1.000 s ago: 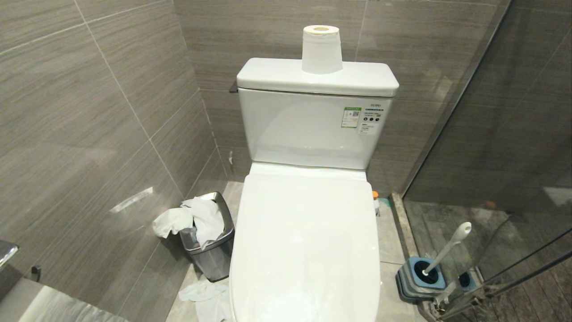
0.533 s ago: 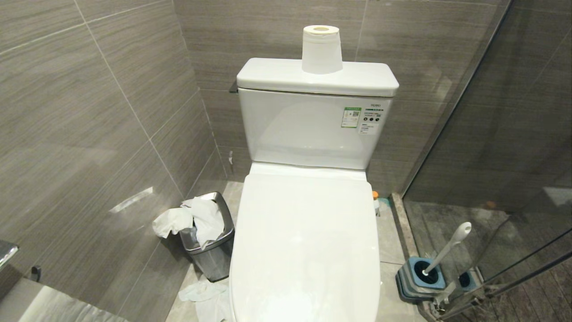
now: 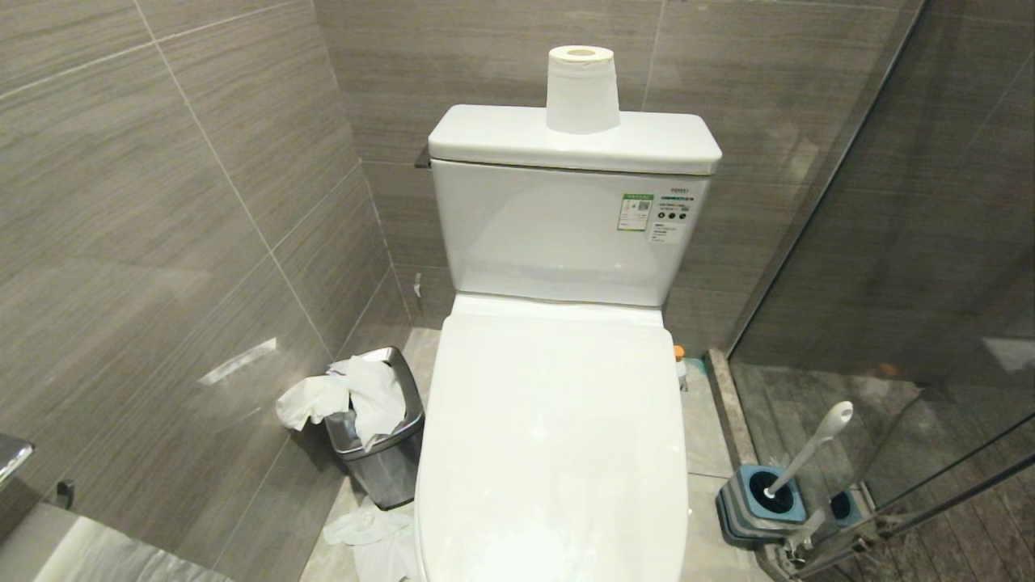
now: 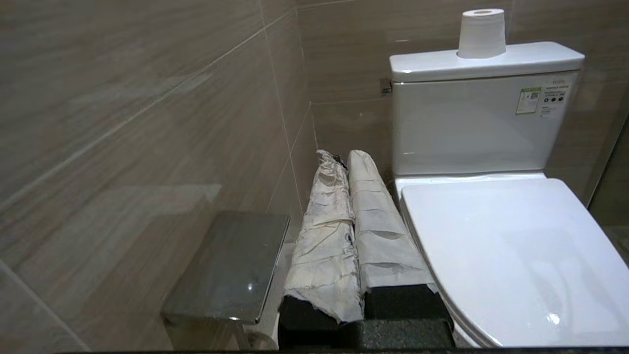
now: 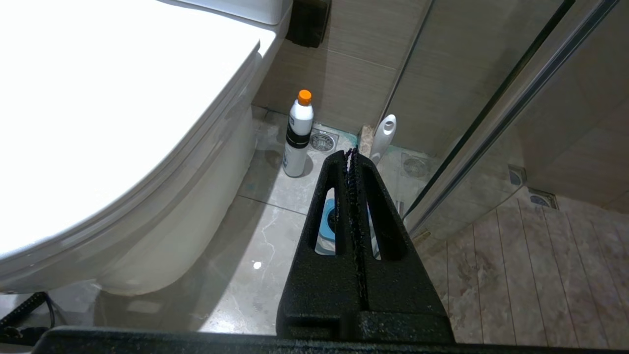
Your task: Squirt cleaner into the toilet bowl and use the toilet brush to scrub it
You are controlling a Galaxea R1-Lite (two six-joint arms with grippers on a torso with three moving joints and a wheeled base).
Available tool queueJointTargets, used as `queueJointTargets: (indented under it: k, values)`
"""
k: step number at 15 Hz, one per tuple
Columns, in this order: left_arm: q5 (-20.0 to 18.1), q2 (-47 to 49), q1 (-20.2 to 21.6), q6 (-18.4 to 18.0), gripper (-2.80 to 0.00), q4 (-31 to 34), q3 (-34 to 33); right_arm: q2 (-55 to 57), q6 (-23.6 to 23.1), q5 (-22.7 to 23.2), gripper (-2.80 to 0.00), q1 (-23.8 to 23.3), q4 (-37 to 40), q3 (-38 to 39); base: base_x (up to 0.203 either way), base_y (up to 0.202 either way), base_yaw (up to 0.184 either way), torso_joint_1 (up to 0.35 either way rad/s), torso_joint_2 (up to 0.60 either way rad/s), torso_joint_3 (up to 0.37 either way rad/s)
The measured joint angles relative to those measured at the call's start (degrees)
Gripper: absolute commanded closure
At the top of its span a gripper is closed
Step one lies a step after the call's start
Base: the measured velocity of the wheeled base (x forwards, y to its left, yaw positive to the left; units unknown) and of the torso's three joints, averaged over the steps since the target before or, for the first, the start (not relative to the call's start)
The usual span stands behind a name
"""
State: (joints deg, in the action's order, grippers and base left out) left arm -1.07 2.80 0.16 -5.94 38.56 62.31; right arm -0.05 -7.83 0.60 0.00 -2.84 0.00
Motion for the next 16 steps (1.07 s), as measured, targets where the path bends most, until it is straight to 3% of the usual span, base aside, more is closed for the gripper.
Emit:
queueJointTargets:
  k: [5, 8, 16]
  values:
    - [0.03, -2.22, -0.09, 0.36, 0.0, -0.19, -4.17, 0.0, 0.0, -0.02, 0.0, 0.0, -0.02, 0.0, 0.0, 0.0, 0.0, 0.0, 0.0, 0.0]
    - [0.48, -2.42, -0.09, 0.27, 0.0, -4.68, -9.8, 0.0, 0.02, 0.0, 0.0, 0.0, -0.02, 0.0, 0.0, 0.0, 0.0, 0.0, 0.0, 0.0]
    - [1.1, -2.49, -0.11, -2.08, 0.0, -40.12, -40.82, 0.0, 0.0, 0.0, 0.0, 0.0, -0.02, 0.0, 0.0, 0.0, 0.0, 0.0, 0.0, 0.0]
